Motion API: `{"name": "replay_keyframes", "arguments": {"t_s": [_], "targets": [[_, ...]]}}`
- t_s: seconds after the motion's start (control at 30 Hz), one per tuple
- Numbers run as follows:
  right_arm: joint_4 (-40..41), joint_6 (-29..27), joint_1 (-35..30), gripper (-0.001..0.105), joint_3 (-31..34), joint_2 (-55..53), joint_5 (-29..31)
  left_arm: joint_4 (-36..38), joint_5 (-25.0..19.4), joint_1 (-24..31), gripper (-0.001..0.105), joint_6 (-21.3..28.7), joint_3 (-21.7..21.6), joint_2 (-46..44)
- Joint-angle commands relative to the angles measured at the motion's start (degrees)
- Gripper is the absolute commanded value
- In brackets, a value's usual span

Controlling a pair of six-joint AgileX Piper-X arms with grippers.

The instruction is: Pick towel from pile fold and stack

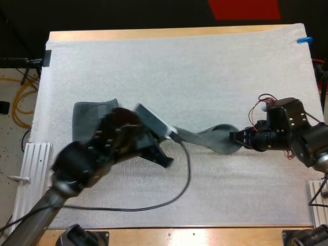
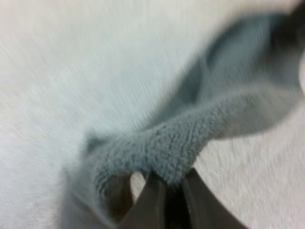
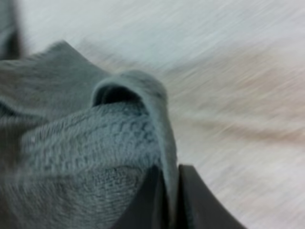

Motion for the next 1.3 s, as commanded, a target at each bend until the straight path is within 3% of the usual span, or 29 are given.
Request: {"name": "replay_keyframes", "arguments": {"t_s": [0.0, 0.13, 0.2, 0.37, 0.53, 0.7, 0.87, 0.97, 1.07, 1.27], "targets": [[4.6, -0.2, -0.2, 0.0, -1.8, -1.1, -4.9, 0.2, 3.2, 2.1, 0.0, 0.3, -0.6, -1.7], [10.2, -0.2, 1.2, 0.0, -5.5, -2.6, -12.9, 0.2, 12.9, 4.8, 0.0, 1.6, -0.6, -3.5], [11.4, -0.2, 2.2, 0.0, -6.9, -2.8, -16.6, -0.2, 15.5, 4.7, 0.0, 1.6, -0.6, -3.5], [14.4, -0.1, 3.3, 0.0, -7.4, -2.4, -7.1, -6.3, 18.3, 4.3, 0.0, -0.3, -0.7, -3.5], [18.6, -0.1, 3.3, 0.0, -7.4, -2.2, -15.6, -8.9, 18.0, 4.3, 0.0, -1.6, -0.7, -3.5], [12.4, 2.5, 3.3, 0.0, -7.4, -2.7, -24.4, -7.0, 18.1, 4.3, 0.0, -1.6, -0.7, -3.3], [3.0, 9.7, 3.3, 0.0, -7.4, -4.9, -18.9, -0.5, 16.3, 4.3, 0.0, 0.2, -0.7, -3.3], [2.4, 10.2, 3.3, 0.0, -7.4, -6.6, -17.4, 3.6, 14.3, 4.3, 0.0, 1.9, -0.7, -3.3], [2.6, 10.3, 3.3, 0.0, -7.4, -9.0, -17.3, 6.8, 14.5, 4.3, 0.0, 0.5, -0.7, -3.3], [3.1, 13.5, 3.3, 0.0, -7.4, -14.8, -15.8, 9.9, 13.9, -1.0, 0.0, -0.8, -0.7, -4.1]]}}
